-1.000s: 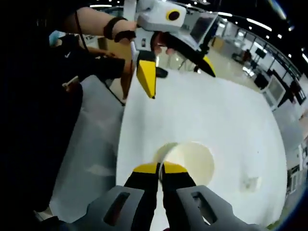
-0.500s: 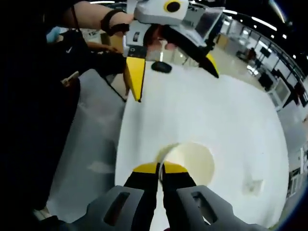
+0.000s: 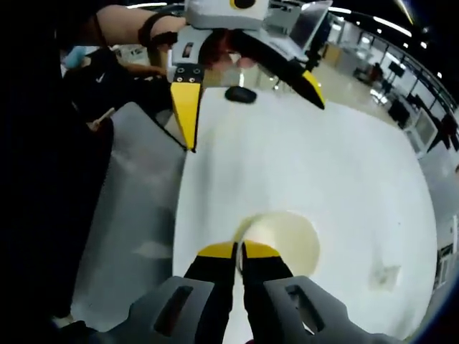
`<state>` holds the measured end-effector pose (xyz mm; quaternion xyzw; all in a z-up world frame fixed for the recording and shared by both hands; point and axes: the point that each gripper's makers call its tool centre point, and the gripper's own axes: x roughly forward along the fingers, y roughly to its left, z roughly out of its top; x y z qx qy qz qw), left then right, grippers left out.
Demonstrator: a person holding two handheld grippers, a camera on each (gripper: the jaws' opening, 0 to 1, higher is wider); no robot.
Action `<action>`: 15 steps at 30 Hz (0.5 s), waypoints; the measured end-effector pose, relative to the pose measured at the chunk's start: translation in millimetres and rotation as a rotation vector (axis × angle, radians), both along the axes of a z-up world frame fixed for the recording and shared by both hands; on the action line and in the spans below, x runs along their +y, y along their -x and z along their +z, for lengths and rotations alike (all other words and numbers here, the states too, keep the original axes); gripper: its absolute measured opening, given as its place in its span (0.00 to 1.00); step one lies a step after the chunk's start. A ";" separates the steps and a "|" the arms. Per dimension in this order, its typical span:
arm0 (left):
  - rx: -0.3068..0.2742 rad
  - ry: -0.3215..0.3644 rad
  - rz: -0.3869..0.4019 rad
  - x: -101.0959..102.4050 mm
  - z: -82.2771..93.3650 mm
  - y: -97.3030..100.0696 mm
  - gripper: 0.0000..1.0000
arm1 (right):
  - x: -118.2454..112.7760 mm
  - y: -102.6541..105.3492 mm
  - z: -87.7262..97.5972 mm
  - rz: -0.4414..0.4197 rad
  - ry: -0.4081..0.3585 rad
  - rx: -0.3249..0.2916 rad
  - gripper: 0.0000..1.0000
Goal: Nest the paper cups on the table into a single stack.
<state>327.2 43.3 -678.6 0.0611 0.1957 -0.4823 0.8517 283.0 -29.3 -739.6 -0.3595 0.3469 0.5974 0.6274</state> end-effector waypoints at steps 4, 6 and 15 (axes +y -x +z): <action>0.004 -0.005 -0.002 -0.1 -2.6 1.1 0.95 | 1.6 2.7 -2.8 -0.005 -0.007 0.012 0.00; 0.004 -0.007 -0.003 -0.1 -3.7 1.3 0.95 | 0.8 3.6 -5.2 -0.008 -0.004 0.016 0.00; 0.005 -0.001 0.004 0.4 -2.9 -0.9 0.95 | -1.1 9.1 -13.0 -0.009 0.004 0.029 0.01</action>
